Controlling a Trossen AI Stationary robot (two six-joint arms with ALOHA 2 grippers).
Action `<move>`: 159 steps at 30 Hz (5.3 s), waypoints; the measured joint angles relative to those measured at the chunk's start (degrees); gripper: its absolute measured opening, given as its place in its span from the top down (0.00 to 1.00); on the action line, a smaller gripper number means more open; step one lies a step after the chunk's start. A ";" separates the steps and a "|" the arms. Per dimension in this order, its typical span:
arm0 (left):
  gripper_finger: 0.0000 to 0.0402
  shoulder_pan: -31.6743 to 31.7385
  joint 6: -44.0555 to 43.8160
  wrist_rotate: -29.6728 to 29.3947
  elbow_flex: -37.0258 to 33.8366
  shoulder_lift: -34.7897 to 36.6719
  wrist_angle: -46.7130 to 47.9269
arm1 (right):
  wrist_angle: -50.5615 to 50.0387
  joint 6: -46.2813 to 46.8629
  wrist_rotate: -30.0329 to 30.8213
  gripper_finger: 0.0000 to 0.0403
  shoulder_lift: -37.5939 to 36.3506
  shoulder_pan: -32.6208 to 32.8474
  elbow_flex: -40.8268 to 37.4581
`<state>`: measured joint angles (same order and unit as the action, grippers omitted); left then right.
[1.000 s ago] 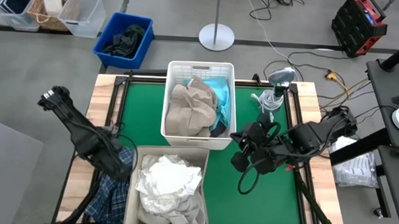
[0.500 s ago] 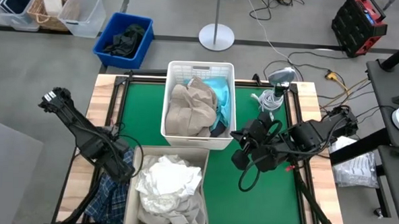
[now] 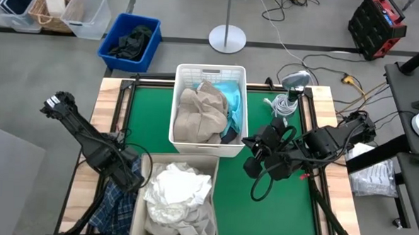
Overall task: Sort clothes
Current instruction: Put the blue patterned polo shirt into the white bin
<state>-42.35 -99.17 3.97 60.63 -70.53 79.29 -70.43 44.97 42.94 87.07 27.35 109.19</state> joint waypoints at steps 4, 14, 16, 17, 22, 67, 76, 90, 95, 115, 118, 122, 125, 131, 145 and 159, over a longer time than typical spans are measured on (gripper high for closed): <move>0.28 -0.24 0.31 1.29 2.48 0.16 0.42 | 0.00 -0.06 0.02 0.97 -0.01 -0.01 0.00; 0.29 -7.66 11.89 1.32 14.43 0.86 10.18 | -0.04 -1.43 0.13 0.97 0.00 -0.85 0.00; 0.29 -10.14 10.77 -0.29 14.02 1.09 9.72 | -0.04 -1.62 0.13 0.97 0.00 -0.83 0.00; 0.29 -11.53 10.54 -0.96 13.48 1.04 9.17 | -0.06 -1.64 0.11 0.97 0.00 -0.81 0.00; 0.29 -19.54 11.16 -15.35 9.97 0.53 0.53 | -0.07 -2.27 0.09 0.97 0.00 -0.79 0.00; 1.00 -24.09 -11.84 -19.45 6.12 -1.93 -1.47 | 25.05 -42.47 -13.72 0.97 0.46 -37.73 0.00; 1.00 -23.91 -14.19 -19.99 19.27 -5.74 10.82 | 34.13 -46.06 -28.61 0.97 4.43 -48.07 -0.04; 1.00 -23.89 -16.03 -26.58 26.72 -9.74 10.79 | 50.96 -44.34 -48.11 0.97 11.87 -50.50 0.18; 1.00 -23.91 -14.55 -27.98 31.69 -11.23 10.75 | 52.68 -39.55 -54.94 0.97 12.50 -50.53 2.19; 1.00 -23.82 -0.23 -37.43 45.12 -14.59 10.75 | 53.18 -37.62 -74.48 0.97 12.49 -38.58 6.47; 1.00 -23.64 1.37 -39.25 45.51 -14.59 10.71 | 53.22 -38.80 -74.49 0.97 12.73 -35.56 6.08; 1.00 -23.54 2.13 -42.50 45.44 -14.57 10.75 | 53.44 -39.18 -74.44 0.97 14.19 -31.76 5.95; 1.00 -23.54 2.96 -44.59 46.07 -14.57 10.73 | 54.63 -39.18 -74.34 0.93 15.81 -29.28 5.92; 1.00 -23.54 3.26 -48.49 47.71 -14.57 10.75 | 58.61 -36.91 -73.79 0.72 19.12 -25.98 5.92; 1.00 -22.73 8.03 -70.80 51.26 -14.53 10.72 | 74.94 -32.78 -70.79 0.29 31.33 -20.01 9.54; 1.00 -15.10 16.60 -72.24 51.85 -14.55 9.53 | 83.82 -25.79 -74.28 0.21 43.49 -19.52 23.11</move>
<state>-57.45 -82.56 -68.28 112.48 -85.08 88.82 13.39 19.18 -31.34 130.56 7.84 132.30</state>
